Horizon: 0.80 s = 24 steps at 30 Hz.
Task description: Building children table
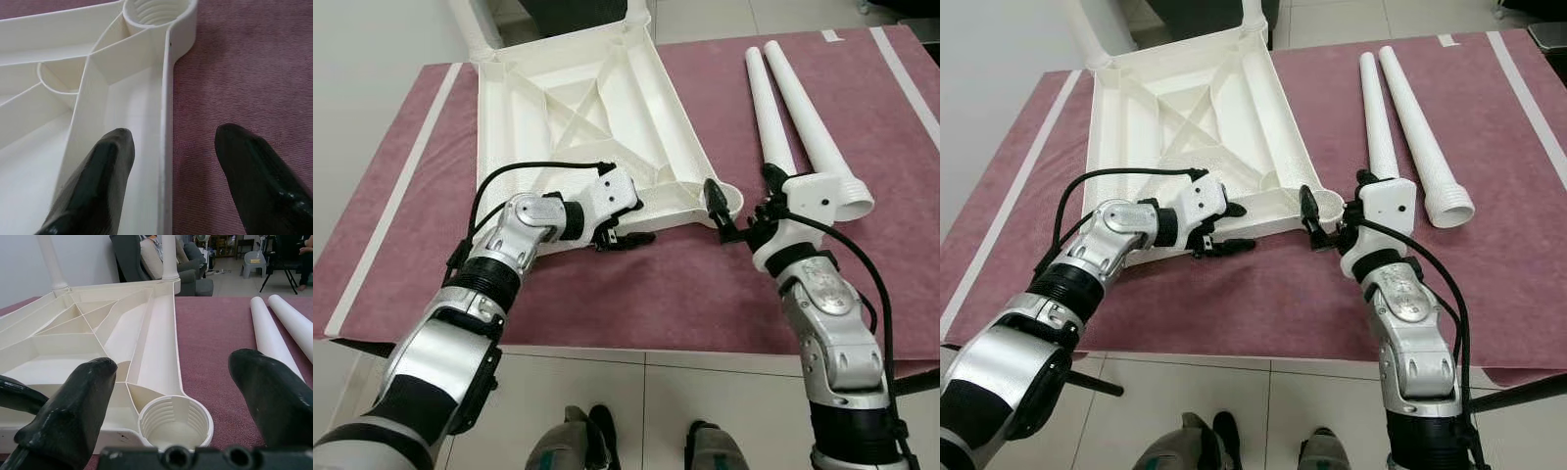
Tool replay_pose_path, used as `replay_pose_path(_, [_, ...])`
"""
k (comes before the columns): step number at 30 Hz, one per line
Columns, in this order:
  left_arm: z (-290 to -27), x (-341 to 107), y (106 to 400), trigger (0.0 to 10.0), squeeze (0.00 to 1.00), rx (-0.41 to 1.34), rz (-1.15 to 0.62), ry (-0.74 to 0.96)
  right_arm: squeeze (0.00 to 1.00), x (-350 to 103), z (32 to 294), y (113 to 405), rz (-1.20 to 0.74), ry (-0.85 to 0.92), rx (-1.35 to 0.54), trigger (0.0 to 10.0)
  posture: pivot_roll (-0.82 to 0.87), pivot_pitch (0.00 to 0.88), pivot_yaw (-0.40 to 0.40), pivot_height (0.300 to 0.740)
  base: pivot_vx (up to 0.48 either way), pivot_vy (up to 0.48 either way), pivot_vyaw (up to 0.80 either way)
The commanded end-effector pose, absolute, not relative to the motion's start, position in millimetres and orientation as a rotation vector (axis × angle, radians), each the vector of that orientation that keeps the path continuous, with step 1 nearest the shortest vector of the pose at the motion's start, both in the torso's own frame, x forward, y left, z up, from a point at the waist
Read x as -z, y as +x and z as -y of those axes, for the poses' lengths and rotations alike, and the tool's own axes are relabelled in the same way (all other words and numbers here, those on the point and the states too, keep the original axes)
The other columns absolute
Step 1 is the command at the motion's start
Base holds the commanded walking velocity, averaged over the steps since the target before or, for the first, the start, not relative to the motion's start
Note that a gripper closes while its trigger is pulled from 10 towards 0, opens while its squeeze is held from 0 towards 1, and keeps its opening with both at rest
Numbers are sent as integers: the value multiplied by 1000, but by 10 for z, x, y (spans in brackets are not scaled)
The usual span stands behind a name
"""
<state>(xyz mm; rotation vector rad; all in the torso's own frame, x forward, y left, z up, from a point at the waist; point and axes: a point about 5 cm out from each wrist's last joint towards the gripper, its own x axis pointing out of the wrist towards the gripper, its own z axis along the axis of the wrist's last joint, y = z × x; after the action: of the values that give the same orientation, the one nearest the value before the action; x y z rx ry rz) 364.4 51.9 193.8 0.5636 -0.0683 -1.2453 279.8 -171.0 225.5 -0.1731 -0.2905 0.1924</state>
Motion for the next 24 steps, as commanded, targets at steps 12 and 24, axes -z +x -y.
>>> replay_pose_path(12, [-604, -1799, 3724, 4863, 0, 1240, -134, 682, 0, -2212, 1687, 2770, 291, -166, -191, 10000, -101, 171, 200, 740, 0, 0, 0])
replay_pose_path(24, [-667, -1767, 3751, 0, 0, 1224, -172, 698, 0, -2214, 1686, 2760, 293, -164, -190, 10000, -103, 174, 204, 740, 0, 0, 0])
